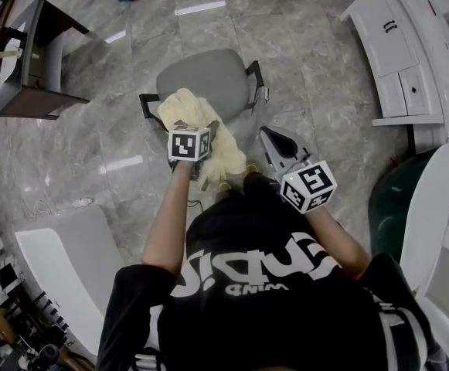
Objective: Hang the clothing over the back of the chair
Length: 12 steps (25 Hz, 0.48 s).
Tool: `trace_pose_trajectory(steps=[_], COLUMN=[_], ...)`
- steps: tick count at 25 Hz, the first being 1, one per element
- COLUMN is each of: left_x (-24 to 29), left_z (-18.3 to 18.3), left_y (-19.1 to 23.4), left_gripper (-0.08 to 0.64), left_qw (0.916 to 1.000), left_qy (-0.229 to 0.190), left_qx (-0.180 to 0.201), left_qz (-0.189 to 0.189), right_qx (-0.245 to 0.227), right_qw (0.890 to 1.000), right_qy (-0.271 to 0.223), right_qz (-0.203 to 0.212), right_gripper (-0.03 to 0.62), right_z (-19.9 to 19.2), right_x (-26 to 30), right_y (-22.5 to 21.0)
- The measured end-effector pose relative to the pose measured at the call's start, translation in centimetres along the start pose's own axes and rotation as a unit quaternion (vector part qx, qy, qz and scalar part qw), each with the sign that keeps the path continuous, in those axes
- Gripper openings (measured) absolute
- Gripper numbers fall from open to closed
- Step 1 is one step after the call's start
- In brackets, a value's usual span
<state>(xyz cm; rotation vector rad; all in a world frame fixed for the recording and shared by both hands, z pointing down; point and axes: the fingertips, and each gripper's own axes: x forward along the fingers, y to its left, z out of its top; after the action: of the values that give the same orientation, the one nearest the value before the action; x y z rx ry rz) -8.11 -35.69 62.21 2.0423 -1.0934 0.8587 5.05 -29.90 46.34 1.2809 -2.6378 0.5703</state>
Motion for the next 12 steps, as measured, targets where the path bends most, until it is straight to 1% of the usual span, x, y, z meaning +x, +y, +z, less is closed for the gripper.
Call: trace_pose_trajectory(steps=[2,5,9,12], left_x=[-0.1,-0.3,-1.1,-1.8], left_z=[-0.4,-0.7,-0.9,-0.9], left_y=[0.1,0.2,0.4,0.6], left_gripper=[0.275,0.275,0.275,0.276], left_qw=[0.9999,0.9998,0.9996,0.9996], left_qy=[0.013,0.021,0.024,0.018], left_qx=[-0.002,-0.002,-0.006,-0.01], left_qz=[0.002,0.005,0.015,0.021], right_qx=[0.0,0.0,-0.002,-0.002], right_qw=[1.0,1.0,1.0,1.0], right_qy=[0.0,-0.001,-0.001,0.0], right_qz=[0.001,0.003,0.006,0.01], right_gripper=[0.014,0.014,0.014,0.014], right_z=[-0.1,-0.1,0.0,0.0], right_x=[0.0,0.1,0.2,0.4], right_y=[0.1,0.2,0.4,0.6])
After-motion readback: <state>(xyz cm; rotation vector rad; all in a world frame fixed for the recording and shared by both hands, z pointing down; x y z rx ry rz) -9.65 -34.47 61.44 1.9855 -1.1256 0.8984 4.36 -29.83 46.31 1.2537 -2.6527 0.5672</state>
